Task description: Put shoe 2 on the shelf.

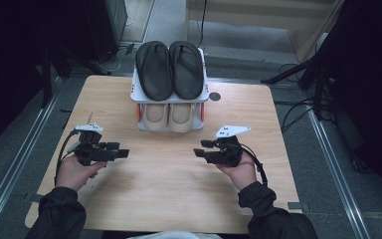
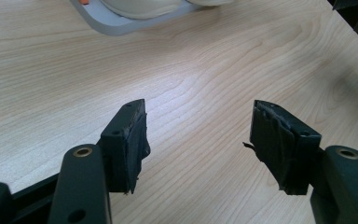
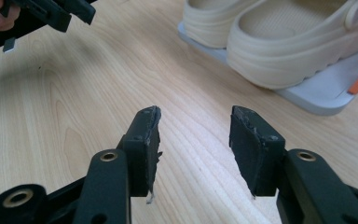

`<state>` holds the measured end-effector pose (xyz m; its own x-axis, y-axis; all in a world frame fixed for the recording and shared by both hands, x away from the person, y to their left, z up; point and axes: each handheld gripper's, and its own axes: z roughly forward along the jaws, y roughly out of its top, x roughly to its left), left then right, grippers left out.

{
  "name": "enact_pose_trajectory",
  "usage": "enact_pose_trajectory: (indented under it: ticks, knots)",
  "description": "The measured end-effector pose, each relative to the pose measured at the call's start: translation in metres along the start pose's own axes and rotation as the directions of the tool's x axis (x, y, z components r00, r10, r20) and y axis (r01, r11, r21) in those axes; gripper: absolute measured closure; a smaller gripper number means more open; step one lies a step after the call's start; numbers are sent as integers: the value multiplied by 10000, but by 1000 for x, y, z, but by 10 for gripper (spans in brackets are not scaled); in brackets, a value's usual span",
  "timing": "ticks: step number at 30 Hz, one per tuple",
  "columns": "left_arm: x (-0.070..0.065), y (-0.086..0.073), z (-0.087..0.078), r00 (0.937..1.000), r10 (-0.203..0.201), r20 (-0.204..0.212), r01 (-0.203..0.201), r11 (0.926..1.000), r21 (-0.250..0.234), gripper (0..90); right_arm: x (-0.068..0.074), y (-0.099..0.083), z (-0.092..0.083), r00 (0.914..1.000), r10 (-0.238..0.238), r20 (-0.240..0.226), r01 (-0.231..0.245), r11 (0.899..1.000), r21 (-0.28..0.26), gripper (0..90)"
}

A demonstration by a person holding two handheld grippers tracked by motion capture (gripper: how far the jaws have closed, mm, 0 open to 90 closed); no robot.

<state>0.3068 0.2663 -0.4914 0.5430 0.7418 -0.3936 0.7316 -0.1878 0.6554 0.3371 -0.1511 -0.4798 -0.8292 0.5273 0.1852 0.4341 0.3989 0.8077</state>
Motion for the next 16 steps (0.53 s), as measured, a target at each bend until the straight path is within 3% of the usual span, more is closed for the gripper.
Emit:
enact_pose_trajectory:
  ticks: [3, 12, 16]
  knots:
    - [-1, 0, 2, 9996, 216, -188, -215, 9998, 41, 366, 0, 1, 0, 10000, -55, 19, 55, 10000, -57, 525]
    - [-3, -1, 6, 9990, 139, -433, -149, 9996, -227, 303, -4, 0, 1, 9999, 134, 53, -134, 9999, -65, 508]
    - [-3, -3, 13, 9978, 269, -600, -268, 9996, 27, 264, -5, 1, -1, 9998, 114, 187, -110, 9997, -197, 464]
